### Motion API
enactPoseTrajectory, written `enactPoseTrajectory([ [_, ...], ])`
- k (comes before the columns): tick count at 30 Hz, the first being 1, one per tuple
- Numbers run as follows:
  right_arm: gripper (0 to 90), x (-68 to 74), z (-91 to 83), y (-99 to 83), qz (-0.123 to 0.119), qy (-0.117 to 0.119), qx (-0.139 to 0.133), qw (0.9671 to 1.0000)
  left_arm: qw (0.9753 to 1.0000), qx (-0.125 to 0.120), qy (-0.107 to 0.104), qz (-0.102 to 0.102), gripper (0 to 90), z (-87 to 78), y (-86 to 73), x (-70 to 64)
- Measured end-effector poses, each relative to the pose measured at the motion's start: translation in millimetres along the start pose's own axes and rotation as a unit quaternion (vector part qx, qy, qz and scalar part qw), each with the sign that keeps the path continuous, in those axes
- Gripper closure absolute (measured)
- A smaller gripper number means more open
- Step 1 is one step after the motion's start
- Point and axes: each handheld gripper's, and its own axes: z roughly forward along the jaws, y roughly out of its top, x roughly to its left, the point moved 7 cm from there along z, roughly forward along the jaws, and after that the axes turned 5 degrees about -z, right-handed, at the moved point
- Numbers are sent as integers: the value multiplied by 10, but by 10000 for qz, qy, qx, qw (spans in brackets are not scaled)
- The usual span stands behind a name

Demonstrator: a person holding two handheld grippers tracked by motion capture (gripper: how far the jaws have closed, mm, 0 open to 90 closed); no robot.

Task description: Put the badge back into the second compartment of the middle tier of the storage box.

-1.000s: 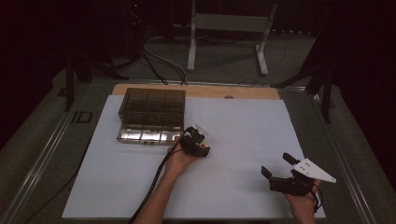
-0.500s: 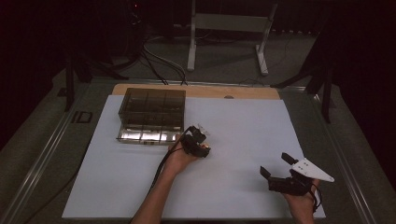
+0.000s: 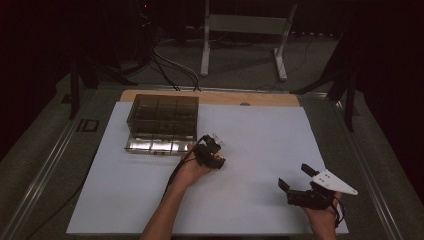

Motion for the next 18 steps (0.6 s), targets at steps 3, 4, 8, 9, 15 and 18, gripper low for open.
enactPoseTrajectory([
  [3,5,-1,0,0,1,1,3,10000,10000,11,4,-46,482,-1,1,1],
  [4,5,1,-2,1,-5,3,-1,10000,10000,11,20,-49,484,-2,3,-1],
  [8,5,-12,-11,1,12,-14,-4,10000,10000,-1,61,-67,488,-6,8,-9],
  [9,4,-18,-14,0,20,-17,-11,10000,9999,-6,58,-96,488,-7,8,-9],
  [15,4,-25,-14,-1,21,-27,-12,10000,10000,17,58,-51,489,-25,3,-19],
  [18,5,-22,-15,0,18,-26,-13,10000,10000,-4,66,-52,488,-30,1,-28],
])
